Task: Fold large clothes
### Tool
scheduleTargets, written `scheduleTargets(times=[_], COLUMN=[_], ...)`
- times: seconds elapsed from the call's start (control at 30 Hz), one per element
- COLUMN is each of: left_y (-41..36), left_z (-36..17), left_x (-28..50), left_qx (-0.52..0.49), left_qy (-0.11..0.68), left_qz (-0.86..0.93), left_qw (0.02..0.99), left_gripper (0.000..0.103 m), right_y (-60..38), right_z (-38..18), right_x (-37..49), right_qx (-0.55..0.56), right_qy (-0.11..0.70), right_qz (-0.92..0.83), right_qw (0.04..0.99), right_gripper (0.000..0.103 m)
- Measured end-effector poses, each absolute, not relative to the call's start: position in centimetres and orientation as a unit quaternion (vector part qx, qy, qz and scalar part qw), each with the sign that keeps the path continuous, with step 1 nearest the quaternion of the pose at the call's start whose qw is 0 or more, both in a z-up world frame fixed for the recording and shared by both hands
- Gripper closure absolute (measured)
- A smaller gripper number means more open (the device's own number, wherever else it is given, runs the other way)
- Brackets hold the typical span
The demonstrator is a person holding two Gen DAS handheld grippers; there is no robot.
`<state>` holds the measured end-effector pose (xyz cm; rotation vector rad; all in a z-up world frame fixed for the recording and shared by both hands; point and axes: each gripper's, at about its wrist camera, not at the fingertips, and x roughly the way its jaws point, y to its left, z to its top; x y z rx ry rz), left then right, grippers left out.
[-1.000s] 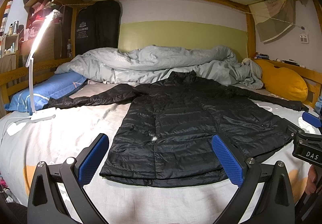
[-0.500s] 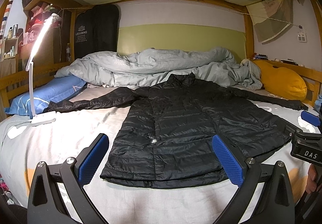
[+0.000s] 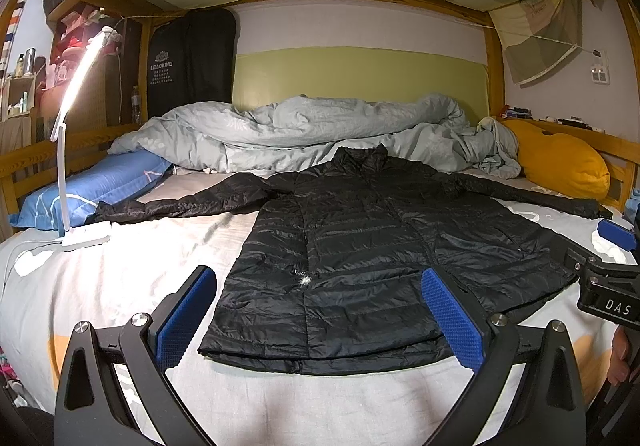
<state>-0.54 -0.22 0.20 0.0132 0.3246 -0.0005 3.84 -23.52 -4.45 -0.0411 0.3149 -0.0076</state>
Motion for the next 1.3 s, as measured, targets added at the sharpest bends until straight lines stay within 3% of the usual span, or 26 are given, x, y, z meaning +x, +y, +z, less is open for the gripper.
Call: scheduleTargets(times=[0.73,0.93,1.3], left_y=[-1.3,-1.7,-4.4], left_z=[-0.5,-1.3,-6.7], left_x=[0.0,0.4,2.9], left_qx=[0.031,0.043,0.170], left_qy=[0.192,0.224,0.341], left_qz=[-0.024,-0.051,-0.089], left_qw=[0.981,0.972,0.920], left_gripper=[0.000,0.014,0.016], right_y=[-23.7,-23.6,-21.8], right_z=[-4.3,-4.4,-9.5], right_x=[4.2,4.2,7.1], right_qx=[-0.008,-0.013,-0.171], right_qy=[0.178,0.183,0.326], right_qz=[0.000,0.000,0.066], right_qw=[0.984,0.983,0.927], right_gripper=[0.000,0.000,0.004])
